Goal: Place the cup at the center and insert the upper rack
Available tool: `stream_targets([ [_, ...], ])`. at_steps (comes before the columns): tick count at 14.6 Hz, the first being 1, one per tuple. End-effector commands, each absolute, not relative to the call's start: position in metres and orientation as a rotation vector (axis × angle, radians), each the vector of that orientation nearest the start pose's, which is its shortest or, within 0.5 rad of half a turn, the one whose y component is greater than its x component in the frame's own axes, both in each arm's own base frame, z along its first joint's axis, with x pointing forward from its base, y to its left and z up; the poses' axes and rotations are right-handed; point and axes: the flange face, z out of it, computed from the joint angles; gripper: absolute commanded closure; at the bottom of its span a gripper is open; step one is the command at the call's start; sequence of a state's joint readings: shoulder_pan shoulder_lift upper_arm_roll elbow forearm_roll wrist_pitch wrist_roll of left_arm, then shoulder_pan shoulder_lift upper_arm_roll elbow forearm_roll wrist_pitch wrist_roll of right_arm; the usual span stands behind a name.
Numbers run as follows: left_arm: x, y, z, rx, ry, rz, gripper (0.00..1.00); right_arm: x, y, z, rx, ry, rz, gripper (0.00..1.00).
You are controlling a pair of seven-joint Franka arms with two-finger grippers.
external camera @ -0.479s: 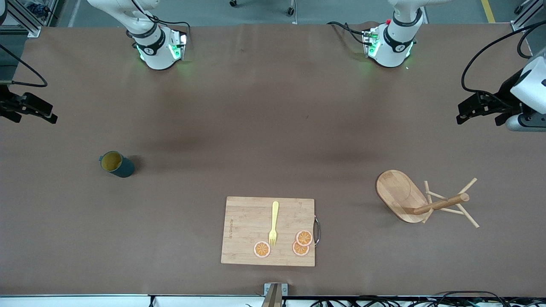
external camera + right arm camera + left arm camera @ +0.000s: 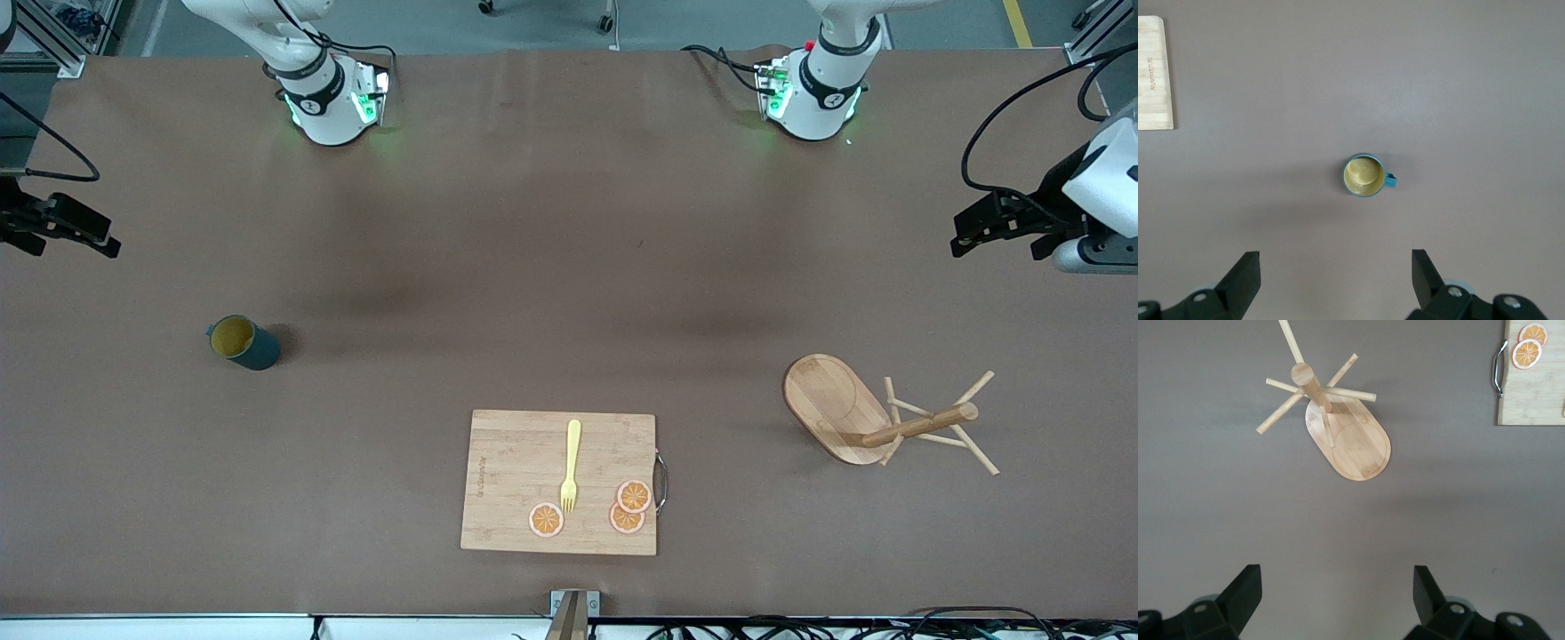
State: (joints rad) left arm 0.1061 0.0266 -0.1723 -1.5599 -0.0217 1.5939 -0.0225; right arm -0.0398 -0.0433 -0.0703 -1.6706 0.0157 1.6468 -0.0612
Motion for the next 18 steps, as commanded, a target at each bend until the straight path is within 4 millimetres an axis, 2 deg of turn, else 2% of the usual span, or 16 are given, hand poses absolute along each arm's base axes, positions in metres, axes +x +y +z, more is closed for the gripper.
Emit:
stream_targets([
  [1, 0.559, -0.037, 0.624, -3.156, 0.070, -0.009, 0.00, 0.537, -0.055, 0.608, -3.127, 0.061, -0.033, 0.00],
  [3, 0.559, -0.037, 0.624, -3.156, 0.070, -0.009, 0.00, 0.539, -0.054, 0.601, -3.126, 0.059, -0.007, 0.00],
  [7, 0.559, -0.037, 0.624, -3.156, 0.070, -0.009, 0.00, 0.560, -0.055, 0.554, -3.122, 0.057, 0.120, 0.00],
  [10, 0.559, -0.037, 0.624, -3.155, 0.068, -0.009, 0.00, 0.581, -0.053, 0.520, -3.125, 0.049, 0.133, 0.00],
  [13, 0.559, -0.037, 0.624, -3.156, 0.070, -0.009, 0.00, 0.600, -0.059, 0.474, -3.124, 0.067, 0.181, 0.00],
  [15, 0.559, -0.036, 0.624, -3.156, 0.068, -0.007, 0.00, 0.610, -0.067, 0.433, -3.113, 0.093, 0.259, 0.00],
  [16, 0.559, -0.034, 0.624, -3.156, 0.063, -0.007, 0.00, 0.614, -0.067, 0.411, -3.106, 0.094, 0.308, 0.00],
  [18, 0.559, -0.033, 0.624, -3.156, 0.068, -0.007, 0.00, 0.619, -0.063, 0.381, -3.101, 0.088, 0.356, 0.00],
])
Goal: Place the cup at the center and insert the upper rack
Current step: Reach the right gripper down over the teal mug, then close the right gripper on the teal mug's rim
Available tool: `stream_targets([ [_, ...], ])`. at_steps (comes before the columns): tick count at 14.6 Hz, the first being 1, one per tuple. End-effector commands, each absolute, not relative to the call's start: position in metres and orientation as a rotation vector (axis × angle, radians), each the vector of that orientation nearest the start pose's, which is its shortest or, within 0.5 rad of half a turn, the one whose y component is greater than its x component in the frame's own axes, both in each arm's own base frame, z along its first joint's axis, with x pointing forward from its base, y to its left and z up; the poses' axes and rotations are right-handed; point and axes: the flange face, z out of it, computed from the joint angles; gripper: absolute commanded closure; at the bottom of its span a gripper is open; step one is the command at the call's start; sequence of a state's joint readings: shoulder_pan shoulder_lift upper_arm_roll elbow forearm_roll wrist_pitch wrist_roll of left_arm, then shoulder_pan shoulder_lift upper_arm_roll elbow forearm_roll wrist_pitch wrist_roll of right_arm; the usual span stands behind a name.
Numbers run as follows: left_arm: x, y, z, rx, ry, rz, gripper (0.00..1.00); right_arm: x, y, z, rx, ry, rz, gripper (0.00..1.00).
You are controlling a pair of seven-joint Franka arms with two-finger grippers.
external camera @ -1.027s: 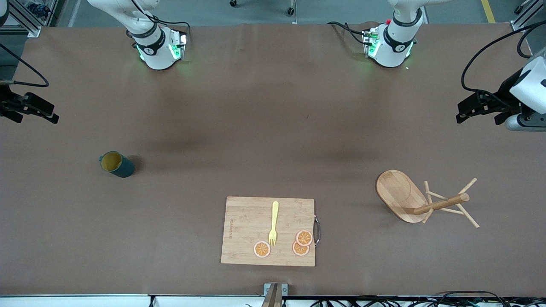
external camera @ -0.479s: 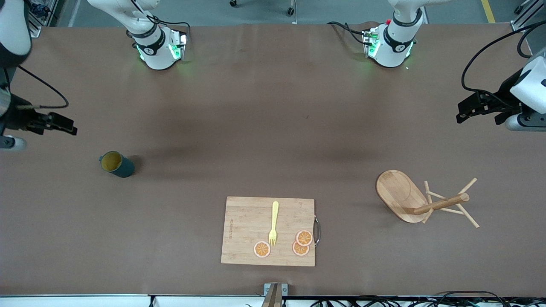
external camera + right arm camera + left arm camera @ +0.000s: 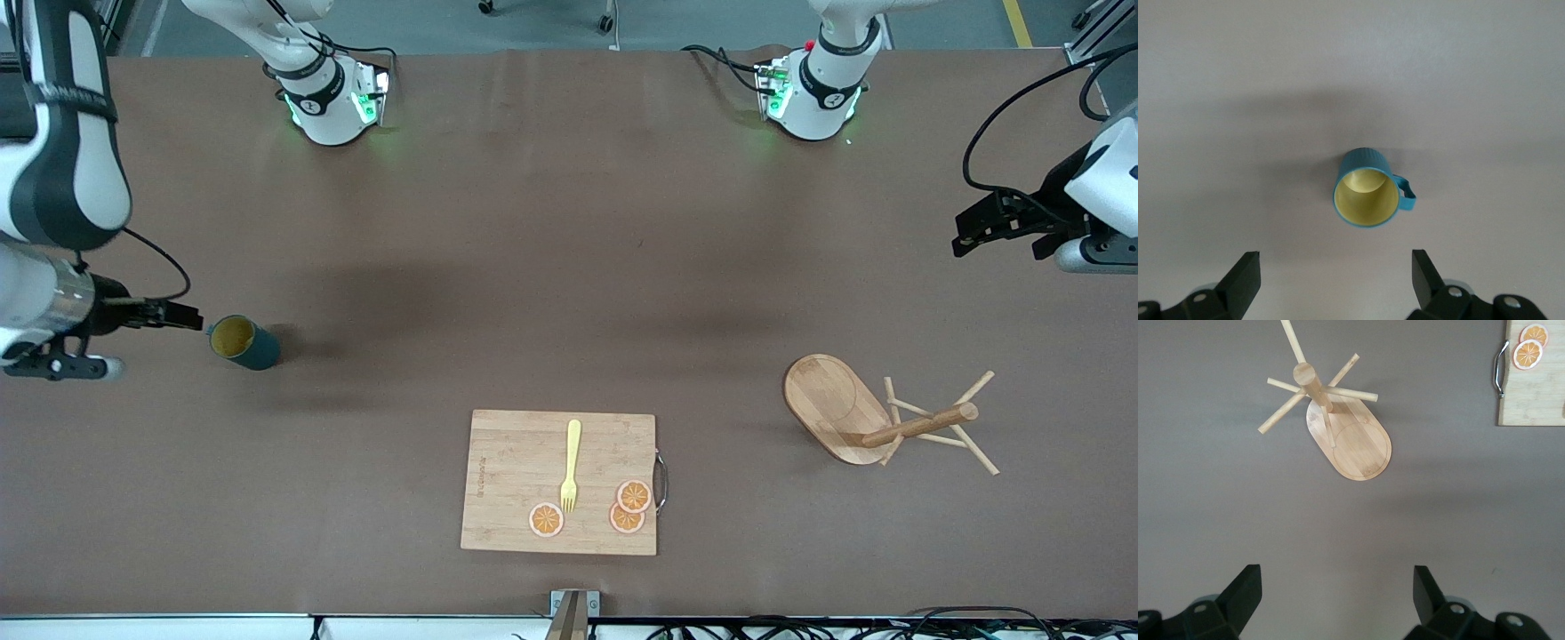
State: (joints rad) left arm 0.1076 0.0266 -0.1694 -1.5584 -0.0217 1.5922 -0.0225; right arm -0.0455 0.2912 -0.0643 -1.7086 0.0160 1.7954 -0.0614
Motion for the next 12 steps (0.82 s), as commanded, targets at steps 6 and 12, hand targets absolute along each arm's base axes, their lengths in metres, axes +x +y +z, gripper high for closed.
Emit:
stream_targets([
  [6, 0.559, -0.035, 0.624, -3.156, 0.070, -0.007, 0.00, 0.593, -0.065, 0.286, -3.105, 0.109, 0.321, 0.00],
  [12, 0.559, -0.037, 0.624, -3.156, 0.068, -0.009, 0.00, 0.587, -0.051, 0.270, -3.103, 0.101, 0.366, 0.00],
])
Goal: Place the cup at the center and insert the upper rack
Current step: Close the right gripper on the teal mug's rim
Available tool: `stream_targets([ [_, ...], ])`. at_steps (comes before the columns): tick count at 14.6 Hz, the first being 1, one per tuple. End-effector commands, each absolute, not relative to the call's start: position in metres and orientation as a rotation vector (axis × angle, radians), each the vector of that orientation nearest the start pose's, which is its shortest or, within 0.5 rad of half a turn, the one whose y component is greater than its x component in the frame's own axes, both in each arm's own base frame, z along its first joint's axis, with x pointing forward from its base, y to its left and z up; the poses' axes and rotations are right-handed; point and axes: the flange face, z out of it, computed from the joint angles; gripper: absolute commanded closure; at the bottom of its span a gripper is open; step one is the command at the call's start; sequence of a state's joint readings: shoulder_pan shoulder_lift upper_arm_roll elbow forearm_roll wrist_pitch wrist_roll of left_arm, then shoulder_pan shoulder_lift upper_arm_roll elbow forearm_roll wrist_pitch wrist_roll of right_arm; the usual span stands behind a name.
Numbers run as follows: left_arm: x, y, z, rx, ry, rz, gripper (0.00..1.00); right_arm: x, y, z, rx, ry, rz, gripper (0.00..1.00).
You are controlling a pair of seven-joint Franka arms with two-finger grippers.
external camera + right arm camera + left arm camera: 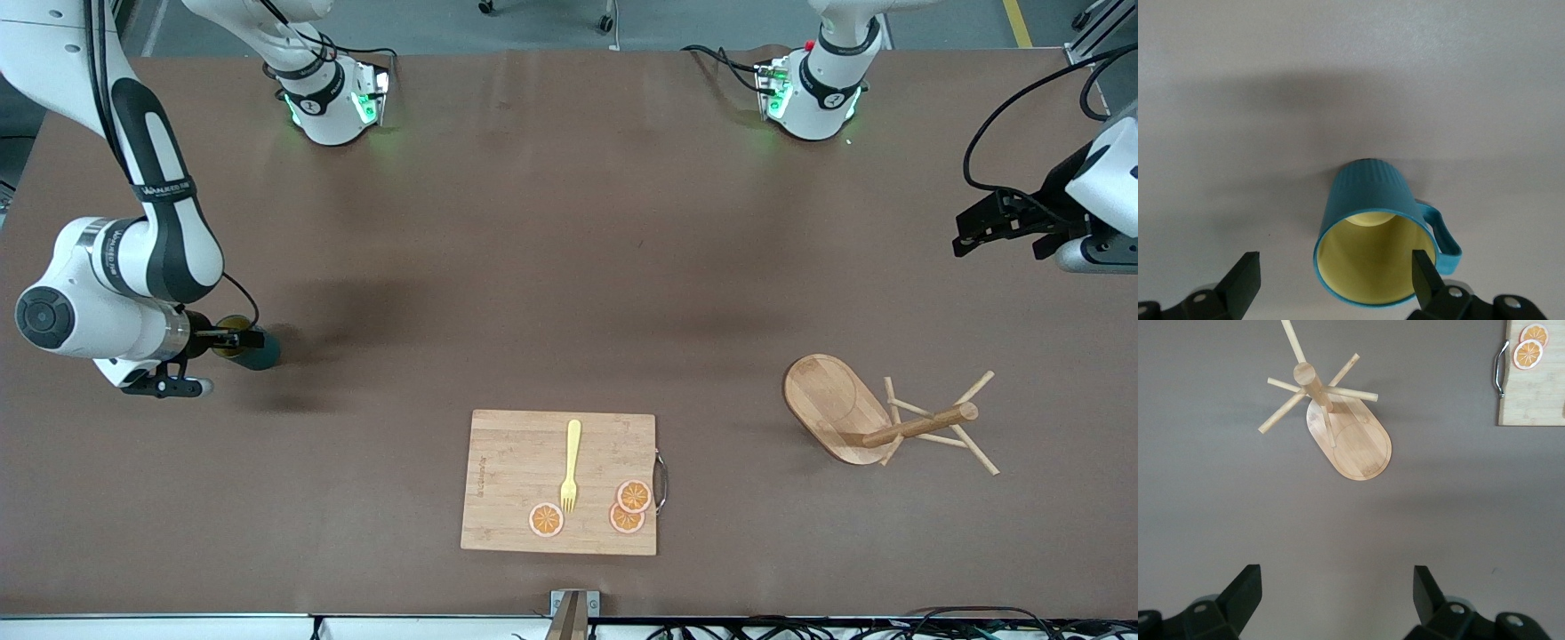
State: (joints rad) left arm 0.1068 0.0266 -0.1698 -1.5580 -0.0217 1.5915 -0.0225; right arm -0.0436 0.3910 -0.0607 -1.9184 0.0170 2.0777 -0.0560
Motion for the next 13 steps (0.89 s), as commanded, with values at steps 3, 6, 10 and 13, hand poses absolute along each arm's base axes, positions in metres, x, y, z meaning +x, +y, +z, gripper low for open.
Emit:
stream_targets([
  [3, 0.558, -0.038, 0.627, -3.156, 0.075, -0.016, 0.00, 0.588, -0.048, 0.256, -3.104, 0.120, 0.384, 0.11],
  [6, 0.559, -0.038, 0.628, -3.158, 0.075, -0.021, 0.00, 0.590, -0.046, 0.247, -3.107, 0.115, 0.375, 0.41],
  [10, 0.559, -0.038, 0.628, -3.158, 0.073, -0.021, 0.00, 0.588, -0.049, 0.246, -3.104, 0.120, 0.391, 0.88],
  [13, 0.559, -0.038, 0.628, -3.158, 0.073, -0.021, 0.00, 0.586, -0.049, 0.245, -3.100, 0.108, 0.405, 1.00],
])
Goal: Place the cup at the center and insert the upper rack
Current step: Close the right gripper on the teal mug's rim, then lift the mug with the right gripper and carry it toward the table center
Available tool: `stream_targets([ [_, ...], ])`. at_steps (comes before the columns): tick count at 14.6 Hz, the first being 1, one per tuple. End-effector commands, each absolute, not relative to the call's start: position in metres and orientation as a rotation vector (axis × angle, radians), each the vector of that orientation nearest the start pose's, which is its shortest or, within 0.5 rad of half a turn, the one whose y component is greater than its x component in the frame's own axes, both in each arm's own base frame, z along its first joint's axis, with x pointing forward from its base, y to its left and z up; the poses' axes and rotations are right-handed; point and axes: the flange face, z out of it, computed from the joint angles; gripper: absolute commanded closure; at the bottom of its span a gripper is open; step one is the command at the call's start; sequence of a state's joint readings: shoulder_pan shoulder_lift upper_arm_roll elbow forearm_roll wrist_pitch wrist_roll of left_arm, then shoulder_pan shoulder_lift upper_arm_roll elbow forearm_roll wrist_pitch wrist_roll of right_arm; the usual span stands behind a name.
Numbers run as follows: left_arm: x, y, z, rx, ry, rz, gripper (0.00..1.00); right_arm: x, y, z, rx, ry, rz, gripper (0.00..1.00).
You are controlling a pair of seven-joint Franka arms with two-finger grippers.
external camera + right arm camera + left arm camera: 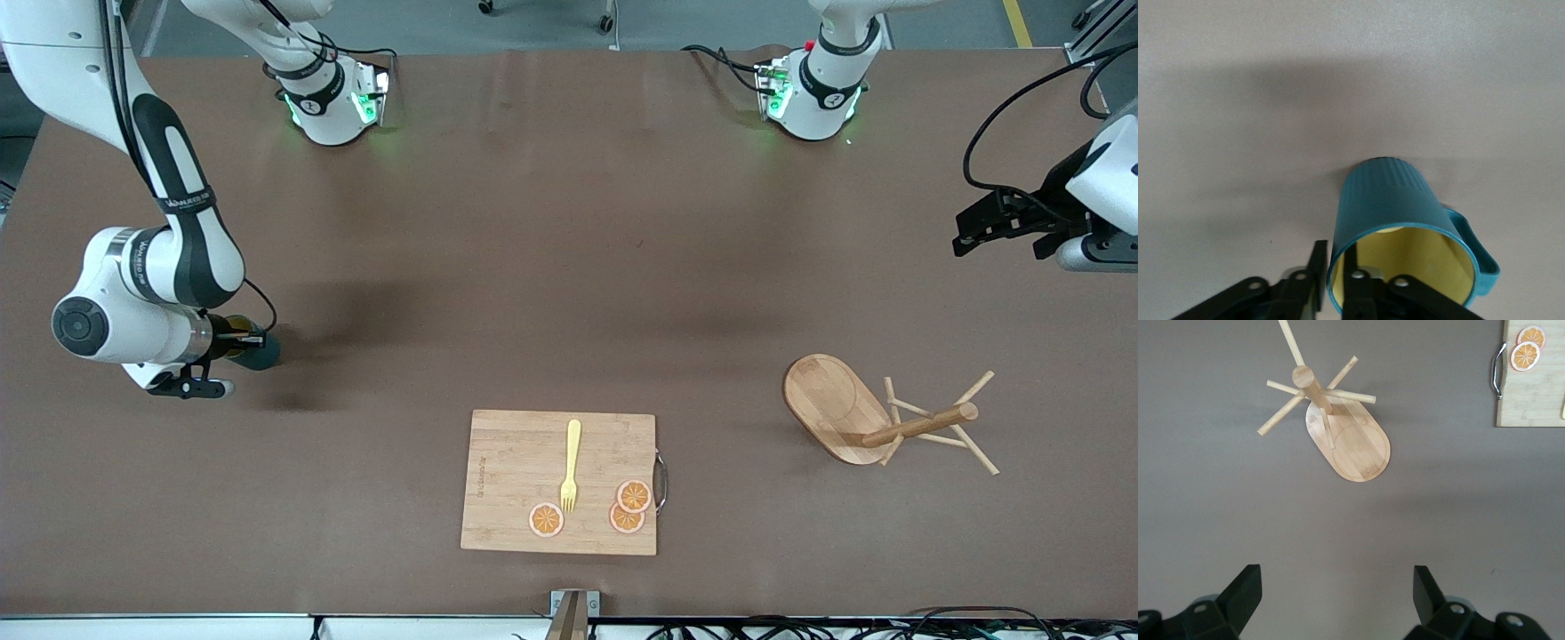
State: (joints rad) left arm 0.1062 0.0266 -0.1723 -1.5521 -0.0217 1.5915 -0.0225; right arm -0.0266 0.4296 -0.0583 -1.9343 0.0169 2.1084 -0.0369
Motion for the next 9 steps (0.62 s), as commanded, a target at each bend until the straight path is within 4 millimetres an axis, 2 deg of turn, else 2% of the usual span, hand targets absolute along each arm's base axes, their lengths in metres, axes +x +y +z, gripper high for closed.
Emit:
stream_targets([
  [1, 0.559, -0.038, 0.628, -3.158, 0.073, -0.021, 0.00, 0.586, -0.047, 0.246, -3.099, 0.108, 0.417, 1.00],
  [4, 0.559, -0.038, 0.628, -3.158, 0.068, -0.021, 0.00, 0.592, -0.024, 0.262, -3.101, 0.123, 0.469, 1.00],
  [5, 0.559, -0.038, 0.628, -3.158, 0.070, -0.021, 0.00, 0.598, -0.005, 0.275, -3.103, 0.124, 0.506, 1.00],
  [6, 0.559, -0.038, 0.628, -3.158, 0.075, -0.021, 0.00, 0.604, 0.024, 0.291, -3.111, 0.069, 0.524, 1.00],
  [8, 0.559, -0.040, 0.628, -3.158, 0.077, -0.021, 0.00, 0.611, 0.100, 0.324, -3.133, -0.075, 0.532, 1.00],
  [9, 0.559, -0.039, 0.628, -3.156, 0.075, -0.021, 0.00, 0.612, 0.126, 0.334, -3.149, -0.052, 0.505, 1.00],
])
